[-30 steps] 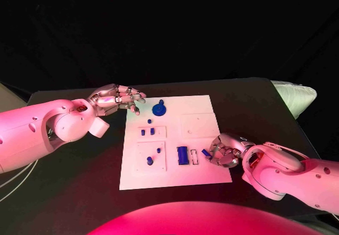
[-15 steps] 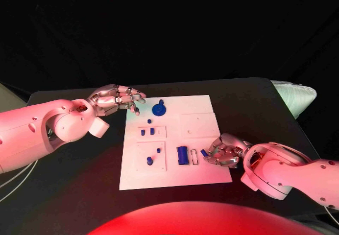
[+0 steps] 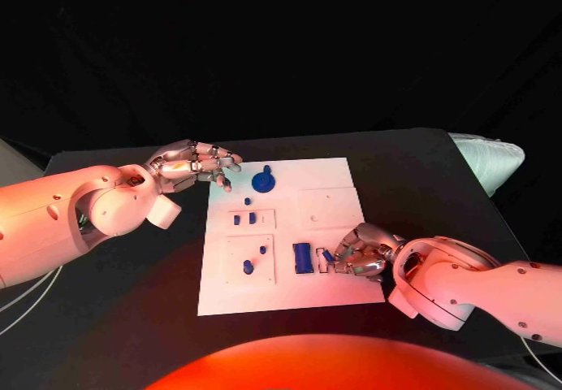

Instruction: Assemble the parts on the task board

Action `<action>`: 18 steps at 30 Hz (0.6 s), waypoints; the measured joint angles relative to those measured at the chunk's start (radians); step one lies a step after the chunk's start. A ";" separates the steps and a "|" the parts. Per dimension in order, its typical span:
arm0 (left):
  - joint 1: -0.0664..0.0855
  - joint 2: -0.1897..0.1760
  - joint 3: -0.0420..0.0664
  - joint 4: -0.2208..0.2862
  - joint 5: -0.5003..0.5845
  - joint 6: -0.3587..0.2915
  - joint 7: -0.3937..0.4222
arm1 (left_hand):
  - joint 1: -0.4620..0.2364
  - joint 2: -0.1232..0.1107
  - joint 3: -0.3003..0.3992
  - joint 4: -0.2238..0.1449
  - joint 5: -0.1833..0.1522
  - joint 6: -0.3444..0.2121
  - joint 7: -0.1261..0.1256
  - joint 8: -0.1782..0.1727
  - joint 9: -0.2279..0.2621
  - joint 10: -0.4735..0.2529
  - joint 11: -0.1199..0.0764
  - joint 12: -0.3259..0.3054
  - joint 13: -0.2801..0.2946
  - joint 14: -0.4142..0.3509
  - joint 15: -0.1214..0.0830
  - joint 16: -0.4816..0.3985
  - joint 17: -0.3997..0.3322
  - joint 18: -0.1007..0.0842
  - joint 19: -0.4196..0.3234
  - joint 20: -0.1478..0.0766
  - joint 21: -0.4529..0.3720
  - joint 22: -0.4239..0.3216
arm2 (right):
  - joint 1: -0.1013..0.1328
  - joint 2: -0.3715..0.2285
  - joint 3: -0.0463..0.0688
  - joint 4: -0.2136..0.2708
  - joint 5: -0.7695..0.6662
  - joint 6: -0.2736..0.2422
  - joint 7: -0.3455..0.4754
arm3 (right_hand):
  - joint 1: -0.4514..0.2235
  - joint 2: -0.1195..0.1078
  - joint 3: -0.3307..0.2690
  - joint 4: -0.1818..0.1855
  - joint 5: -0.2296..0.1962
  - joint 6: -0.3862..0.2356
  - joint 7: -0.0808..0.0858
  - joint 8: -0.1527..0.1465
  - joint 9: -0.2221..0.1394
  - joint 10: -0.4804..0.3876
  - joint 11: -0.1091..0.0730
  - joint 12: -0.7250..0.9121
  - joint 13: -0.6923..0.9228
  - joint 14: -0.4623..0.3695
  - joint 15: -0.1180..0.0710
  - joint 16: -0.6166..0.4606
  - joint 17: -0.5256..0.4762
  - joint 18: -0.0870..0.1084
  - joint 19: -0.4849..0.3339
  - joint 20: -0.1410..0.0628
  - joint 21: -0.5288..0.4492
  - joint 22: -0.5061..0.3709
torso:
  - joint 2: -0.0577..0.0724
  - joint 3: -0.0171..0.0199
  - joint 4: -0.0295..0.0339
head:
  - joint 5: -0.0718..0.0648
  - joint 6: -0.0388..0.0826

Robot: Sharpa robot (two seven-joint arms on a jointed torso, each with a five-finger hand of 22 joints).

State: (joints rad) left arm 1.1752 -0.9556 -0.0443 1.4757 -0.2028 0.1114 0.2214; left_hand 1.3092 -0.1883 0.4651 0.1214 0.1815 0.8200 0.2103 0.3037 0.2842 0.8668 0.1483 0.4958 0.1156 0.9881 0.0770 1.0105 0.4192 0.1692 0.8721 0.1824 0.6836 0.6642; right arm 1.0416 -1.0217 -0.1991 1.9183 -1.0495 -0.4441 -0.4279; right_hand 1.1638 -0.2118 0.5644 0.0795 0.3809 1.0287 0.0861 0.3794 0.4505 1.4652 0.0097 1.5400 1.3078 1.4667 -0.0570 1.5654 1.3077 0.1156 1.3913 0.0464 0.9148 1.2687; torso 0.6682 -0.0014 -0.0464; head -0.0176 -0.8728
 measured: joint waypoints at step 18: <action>0.000 0.001 0.000 0.000 0.000 0.001 -0.002 | 0.000 0.000 0.000 0.000 0.000 0.000 0.000 0.000 0.000 0.000 0.000 0.000 0.000 0.000 0.000 0.000 0.000 0.000 0.000 0.000 0.000 0.000 | 0.000 0.036 0.000 -0.022 0.009 0.018 -0.029 | -0.087 -0.002 -0.045 0.051 -0.083 0.007 -0.007 -0.004 -0.005 -0.001 -0.002 0.004 0.000 0.000 0.000 0.000 0.000 0.000 0.008 0.000 -0.003 -0.001 | 0.000 -0.0002 -0.0003 | 0.001 0.000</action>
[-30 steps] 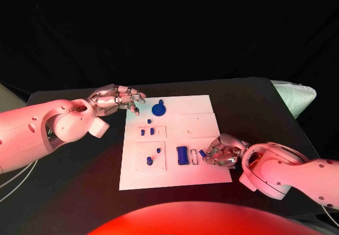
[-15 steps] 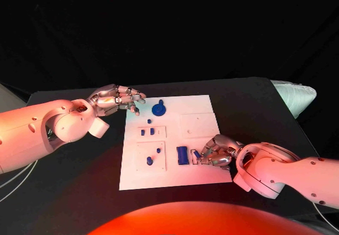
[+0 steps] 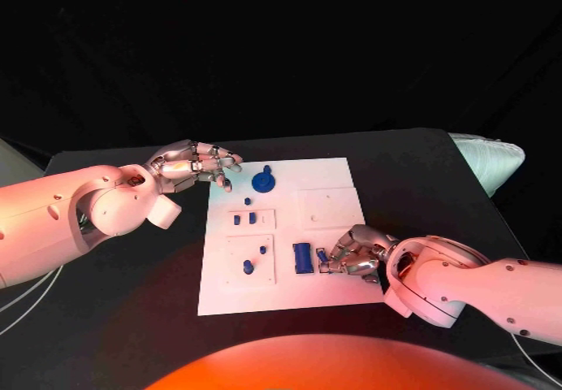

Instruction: Assemble the parts on the task board

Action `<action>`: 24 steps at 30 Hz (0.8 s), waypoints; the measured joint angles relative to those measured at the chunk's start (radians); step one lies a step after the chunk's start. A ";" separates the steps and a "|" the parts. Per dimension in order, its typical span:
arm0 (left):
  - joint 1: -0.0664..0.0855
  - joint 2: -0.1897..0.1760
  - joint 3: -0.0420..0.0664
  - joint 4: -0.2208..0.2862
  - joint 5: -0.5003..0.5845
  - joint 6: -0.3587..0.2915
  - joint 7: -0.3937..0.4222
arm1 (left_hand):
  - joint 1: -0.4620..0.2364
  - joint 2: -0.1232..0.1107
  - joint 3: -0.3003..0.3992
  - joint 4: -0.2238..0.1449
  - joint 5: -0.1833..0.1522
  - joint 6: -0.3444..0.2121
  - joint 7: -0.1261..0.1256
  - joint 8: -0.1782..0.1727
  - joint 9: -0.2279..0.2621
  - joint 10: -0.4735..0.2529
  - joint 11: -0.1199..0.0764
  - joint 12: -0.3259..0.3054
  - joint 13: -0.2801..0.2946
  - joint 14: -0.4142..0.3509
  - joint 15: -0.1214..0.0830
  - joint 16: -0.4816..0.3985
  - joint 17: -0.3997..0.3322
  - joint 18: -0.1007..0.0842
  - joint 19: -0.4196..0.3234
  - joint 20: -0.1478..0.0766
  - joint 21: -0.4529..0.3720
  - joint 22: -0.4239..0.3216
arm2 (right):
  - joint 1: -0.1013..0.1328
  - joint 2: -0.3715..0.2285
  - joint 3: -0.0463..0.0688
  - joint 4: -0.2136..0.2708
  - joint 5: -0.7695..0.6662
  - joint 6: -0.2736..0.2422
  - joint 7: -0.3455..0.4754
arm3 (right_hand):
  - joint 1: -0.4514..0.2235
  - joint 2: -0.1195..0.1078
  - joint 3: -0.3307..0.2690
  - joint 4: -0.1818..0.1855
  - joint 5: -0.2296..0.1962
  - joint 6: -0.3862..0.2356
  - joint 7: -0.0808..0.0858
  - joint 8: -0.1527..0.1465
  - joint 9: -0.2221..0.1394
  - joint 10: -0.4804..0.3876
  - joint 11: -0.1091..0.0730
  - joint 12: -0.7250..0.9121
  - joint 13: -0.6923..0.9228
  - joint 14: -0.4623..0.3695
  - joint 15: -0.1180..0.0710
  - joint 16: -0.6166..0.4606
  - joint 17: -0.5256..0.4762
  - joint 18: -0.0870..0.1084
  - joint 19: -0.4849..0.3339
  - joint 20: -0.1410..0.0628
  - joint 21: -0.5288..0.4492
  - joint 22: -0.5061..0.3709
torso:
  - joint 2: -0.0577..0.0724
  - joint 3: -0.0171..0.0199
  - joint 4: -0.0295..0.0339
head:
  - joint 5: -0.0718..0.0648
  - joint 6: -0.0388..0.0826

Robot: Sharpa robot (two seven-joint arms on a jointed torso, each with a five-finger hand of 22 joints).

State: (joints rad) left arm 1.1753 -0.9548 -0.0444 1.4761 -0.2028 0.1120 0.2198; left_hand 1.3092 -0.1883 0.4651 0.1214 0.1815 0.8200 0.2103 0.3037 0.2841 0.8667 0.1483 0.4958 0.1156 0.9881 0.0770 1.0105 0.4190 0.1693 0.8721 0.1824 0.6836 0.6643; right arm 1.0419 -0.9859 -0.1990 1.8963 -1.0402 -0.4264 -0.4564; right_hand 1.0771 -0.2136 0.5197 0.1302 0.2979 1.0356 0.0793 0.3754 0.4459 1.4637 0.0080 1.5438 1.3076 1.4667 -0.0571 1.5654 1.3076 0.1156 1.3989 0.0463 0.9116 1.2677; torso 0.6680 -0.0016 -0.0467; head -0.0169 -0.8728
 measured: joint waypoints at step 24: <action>0.000 0.000 0.000 -0.002 0.000 0.002 -0.004 | 0.000 0.000 -0.004 0.004 0.000 0.000 0.000 0.000 0.000 -0.004 0.004 0.000 0.000 0.000 0.000 0.000 0.001 0.000 0.004 -0.004 0.000 -0.002 | 0.000 0.010 0.000 -0.014 0.025 -0.001 -0.001 | -0.054 0.003 -0.039 0.056 0.035 0.007 -0.006 0.000 -0.003 0.004 -0.004 0.008 0.000 0.000 0.000 0.000 0.000 0.000 0.003 -0.004 0.000 0.003 | 0.000 -0.0003 -0.0002 | 0.004 0.000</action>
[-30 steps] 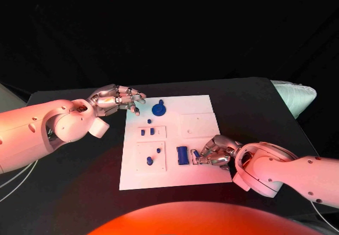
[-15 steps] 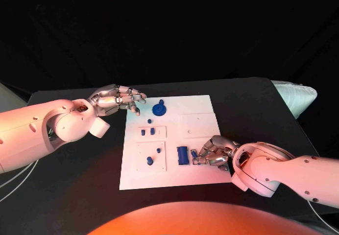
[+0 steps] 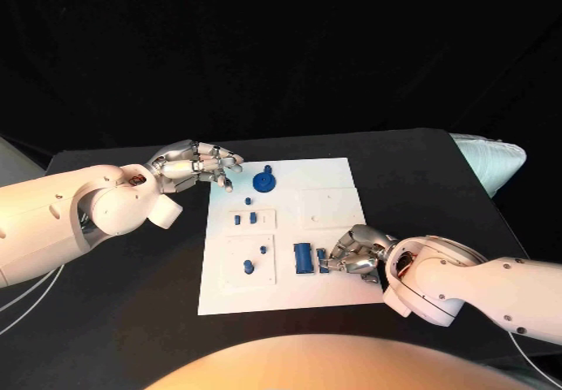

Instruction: Assemble the parts on the task board

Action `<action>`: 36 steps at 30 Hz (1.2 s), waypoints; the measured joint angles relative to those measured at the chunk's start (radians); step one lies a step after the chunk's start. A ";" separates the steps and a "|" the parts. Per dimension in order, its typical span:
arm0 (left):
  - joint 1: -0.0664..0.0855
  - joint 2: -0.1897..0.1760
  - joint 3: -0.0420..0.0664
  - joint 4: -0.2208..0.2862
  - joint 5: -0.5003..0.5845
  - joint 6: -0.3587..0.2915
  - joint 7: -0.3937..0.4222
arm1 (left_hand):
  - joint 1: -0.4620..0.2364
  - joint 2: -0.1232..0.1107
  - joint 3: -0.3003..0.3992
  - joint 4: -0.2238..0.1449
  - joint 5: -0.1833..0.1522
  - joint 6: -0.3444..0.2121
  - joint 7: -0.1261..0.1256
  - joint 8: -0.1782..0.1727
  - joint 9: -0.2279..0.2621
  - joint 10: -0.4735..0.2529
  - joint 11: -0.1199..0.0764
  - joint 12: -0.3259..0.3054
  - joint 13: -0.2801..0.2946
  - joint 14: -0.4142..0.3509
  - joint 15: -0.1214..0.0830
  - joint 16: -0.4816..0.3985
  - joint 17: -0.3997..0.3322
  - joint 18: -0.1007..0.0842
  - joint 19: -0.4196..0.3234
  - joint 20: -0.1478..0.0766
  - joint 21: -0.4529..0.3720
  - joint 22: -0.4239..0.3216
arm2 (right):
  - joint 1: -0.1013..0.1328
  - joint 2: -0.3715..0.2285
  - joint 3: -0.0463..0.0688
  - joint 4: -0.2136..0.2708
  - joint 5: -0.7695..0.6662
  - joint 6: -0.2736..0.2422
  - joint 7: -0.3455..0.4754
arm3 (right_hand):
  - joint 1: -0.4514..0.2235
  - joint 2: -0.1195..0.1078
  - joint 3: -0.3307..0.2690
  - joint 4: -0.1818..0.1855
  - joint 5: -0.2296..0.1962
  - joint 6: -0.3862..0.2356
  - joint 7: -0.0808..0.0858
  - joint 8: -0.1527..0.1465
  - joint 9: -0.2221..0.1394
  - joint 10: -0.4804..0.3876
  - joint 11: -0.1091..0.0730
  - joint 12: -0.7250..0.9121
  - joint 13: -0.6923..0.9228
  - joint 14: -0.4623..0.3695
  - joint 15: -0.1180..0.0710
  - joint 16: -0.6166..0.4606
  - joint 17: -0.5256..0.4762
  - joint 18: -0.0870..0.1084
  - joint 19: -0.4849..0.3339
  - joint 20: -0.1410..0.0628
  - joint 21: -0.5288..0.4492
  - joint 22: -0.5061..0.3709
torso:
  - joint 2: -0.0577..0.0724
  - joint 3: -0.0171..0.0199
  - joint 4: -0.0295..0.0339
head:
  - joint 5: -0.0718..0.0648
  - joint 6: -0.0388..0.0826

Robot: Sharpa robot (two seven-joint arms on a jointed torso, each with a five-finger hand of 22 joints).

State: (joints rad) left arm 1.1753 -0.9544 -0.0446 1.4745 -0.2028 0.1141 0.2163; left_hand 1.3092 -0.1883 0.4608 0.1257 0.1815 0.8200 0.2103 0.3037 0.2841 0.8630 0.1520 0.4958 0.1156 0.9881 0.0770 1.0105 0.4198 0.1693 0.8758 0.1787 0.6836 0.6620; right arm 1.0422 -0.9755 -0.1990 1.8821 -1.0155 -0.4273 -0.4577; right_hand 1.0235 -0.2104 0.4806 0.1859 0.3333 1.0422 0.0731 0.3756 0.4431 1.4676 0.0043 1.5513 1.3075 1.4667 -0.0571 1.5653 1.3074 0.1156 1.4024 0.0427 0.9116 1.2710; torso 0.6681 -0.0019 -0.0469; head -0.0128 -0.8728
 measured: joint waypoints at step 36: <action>0.000 0.002 0.000 -0.004 0.000 0.002 -0.003 | 0.000 0.000 0.000 0.000 0.000 0.000 0.000 0.000 0.000 0.000 0.000 0.000 0.000 0.000 0.000 0.000 0.000 0.000 0.000 0.000 0.000 0.000 | 0.002 0.014 0.002 -0.031 -0.030 0.027 0.031 | 0.157 0.018 -0.060 -0.063 -0.258 0.020 -0.009 0.003 -0.004 0.000 -0.007 0.005 0.000 0.000 -0.008 0.000 0.000 0.000 0.004 -0.004 -0.019 0.005 | 0.000 0.0012 0.0006 | -0.001 0.000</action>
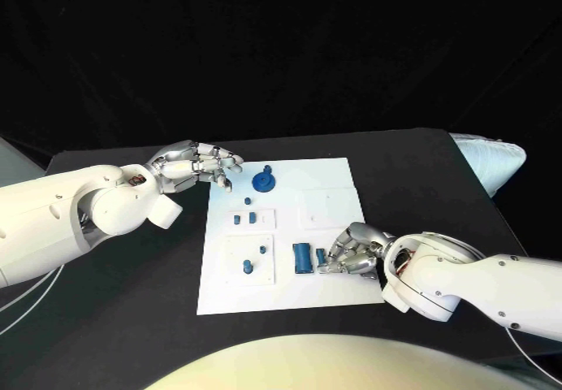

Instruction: Assemble the parts on the task board

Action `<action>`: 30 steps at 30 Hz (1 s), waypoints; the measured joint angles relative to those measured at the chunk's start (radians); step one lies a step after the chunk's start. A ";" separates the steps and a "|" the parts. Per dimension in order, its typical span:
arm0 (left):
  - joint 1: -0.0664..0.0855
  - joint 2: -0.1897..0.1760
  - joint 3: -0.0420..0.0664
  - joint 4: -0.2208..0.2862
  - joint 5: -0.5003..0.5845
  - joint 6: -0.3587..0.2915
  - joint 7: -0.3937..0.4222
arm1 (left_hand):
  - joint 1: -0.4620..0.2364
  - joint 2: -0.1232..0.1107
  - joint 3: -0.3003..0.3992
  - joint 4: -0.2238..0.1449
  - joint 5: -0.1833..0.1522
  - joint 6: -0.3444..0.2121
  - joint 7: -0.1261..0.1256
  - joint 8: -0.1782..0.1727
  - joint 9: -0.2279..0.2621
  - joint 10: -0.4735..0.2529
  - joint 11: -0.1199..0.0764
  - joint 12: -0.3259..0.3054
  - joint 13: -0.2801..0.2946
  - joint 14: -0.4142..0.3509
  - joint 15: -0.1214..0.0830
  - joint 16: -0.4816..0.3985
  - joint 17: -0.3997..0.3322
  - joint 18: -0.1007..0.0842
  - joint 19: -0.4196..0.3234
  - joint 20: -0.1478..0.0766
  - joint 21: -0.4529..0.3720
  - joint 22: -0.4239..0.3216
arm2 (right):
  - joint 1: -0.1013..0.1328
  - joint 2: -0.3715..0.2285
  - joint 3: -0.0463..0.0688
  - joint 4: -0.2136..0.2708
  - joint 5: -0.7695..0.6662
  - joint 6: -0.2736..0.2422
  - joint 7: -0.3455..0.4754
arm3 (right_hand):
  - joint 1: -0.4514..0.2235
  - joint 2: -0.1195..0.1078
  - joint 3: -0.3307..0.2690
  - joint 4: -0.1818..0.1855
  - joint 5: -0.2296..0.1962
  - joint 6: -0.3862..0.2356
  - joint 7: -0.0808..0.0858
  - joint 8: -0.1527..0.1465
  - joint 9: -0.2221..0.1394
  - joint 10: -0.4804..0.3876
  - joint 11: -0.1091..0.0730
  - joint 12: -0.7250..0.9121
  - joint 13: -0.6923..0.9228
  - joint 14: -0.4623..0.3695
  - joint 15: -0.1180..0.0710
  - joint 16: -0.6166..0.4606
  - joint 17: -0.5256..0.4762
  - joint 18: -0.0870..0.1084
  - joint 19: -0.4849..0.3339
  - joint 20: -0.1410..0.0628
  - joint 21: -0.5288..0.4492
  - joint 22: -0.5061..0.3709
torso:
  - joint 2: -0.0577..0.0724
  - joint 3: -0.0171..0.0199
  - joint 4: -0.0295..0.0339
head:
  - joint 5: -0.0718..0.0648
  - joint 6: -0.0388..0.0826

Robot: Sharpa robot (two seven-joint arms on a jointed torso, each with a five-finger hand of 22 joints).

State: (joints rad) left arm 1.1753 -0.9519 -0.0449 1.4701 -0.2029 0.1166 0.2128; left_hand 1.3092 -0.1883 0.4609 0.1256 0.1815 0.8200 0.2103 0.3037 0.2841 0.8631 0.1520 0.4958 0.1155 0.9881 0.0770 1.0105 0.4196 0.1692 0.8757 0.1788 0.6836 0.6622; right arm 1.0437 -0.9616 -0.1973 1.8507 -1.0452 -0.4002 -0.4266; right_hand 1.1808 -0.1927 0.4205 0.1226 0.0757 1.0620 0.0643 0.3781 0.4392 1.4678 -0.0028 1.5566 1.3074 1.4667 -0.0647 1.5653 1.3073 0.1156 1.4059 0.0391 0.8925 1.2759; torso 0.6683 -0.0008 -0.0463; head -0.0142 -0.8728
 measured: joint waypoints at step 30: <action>-0.001 0.001 -0.001 0.000 0.001 -0.001 0.003 | 0.000 0.000 0.000 0.006 0.000 0.000 0.000 0.004 0.000 0.000 0.000 0.004 0.000 0.000 0.000 0.000 0.001 0.000 0.004 0.004 -0.007 -0.002 | 0.018 -0.028 -0.001 -0.029 0.052 -0.027 0.126 | -0.021 -0.016 -0.034 0.022 0.000 -0.057 0.031 -0.029 -0.017 -0.002 0.016 -0.056 0.000 0.000 0.012 -0.027 0.000 0.000 -0.036 0.014 -0.158 -0.064 | -0.004 -0.0033 -0.0013 | -0.002 0.000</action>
State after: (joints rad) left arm 1.1743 -0.9511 -0.0455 1.4696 -0.2024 0.1156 0.2157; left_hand 1.3092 -0.1883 0.4608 0.1313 0.1815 0.8200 0.2103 0.3072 0.2840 0.8631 0.1519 0.4996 0.1155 0.9881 0.0770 1.0105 0.4202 0.1690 0.8794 0.1824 0.6768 0.6598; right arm 1.0622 -0.9896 -0.1984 1.8214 -0.9933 -0.4267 -0.3003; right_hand 1.1594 -0.2092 0.3861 0.1449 0.0757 1.0051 0.0955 0.3493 0.4219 1.4653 0.0136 1.5009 1.3074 1.4664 -0.0529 1.5378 1.3076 0.1155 1.3697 0.0528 0.7340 1.2115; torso 0.6645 -0.0040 -0.0476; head -0.0158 -0.8728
